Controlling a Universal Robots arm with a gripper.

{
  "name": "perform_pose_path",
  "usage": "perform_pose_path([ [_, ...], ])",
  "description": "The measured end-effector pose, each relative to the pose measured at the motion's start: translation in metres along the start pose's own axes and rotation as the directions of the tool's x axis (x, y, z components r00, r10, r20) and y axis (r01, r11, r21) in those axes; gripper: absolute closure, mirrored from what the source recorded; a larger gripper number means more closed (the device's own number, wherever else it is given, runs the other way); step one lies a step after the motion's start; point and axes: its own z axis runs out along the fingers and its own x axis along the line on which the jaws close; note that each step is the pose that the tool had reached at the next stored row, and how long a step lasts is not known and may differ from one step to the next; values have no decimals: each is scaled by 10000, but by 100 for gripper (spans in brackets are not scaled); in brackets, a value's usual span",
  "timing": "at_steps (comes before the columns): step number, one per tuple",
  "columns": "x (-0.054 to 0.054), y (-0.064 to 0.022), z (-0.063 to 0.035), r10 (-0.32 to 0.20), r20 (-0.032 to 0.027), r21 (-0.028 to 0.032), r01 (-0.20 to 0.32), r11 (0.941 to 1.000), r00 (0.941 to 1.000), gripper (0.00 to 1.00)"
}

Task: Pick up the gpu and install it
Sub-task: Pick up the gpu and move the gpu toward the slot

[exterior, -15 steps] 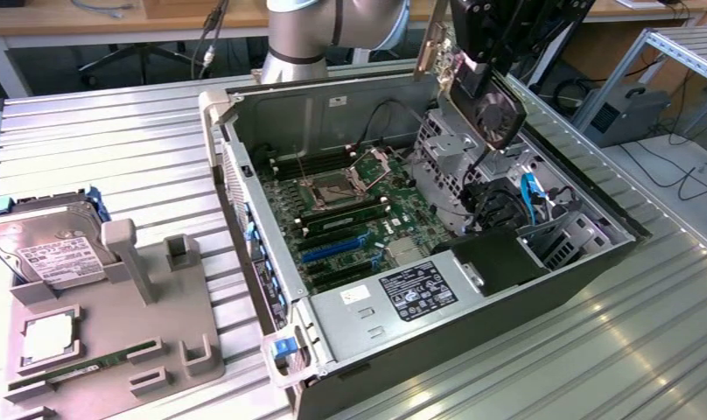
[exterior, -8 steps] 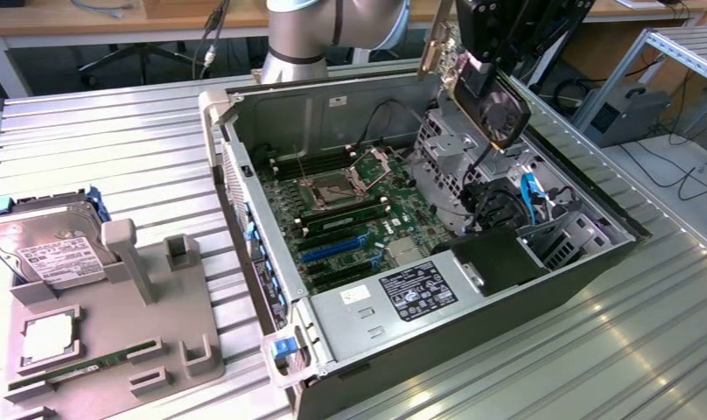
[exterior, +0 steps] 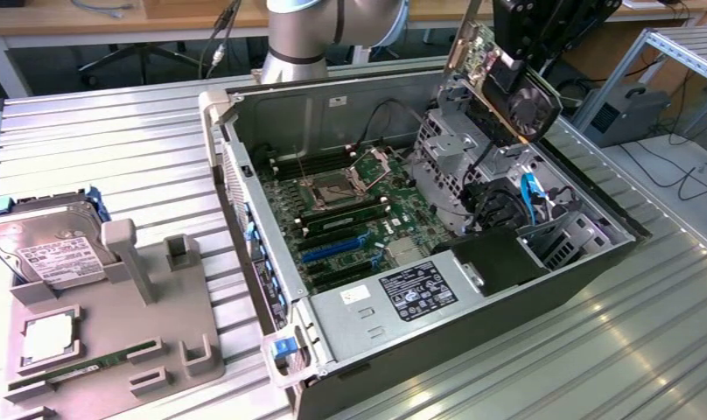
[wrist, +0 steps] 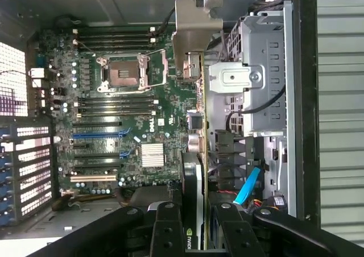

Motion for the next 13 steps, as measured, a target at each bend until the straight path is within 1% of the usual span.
perform_pose_path([
  [11,0,-2,25,0,0,1,0,10000,10000,73],
  [13,1,-3,49,1,0,-2,-1,10000,10000,73],
])
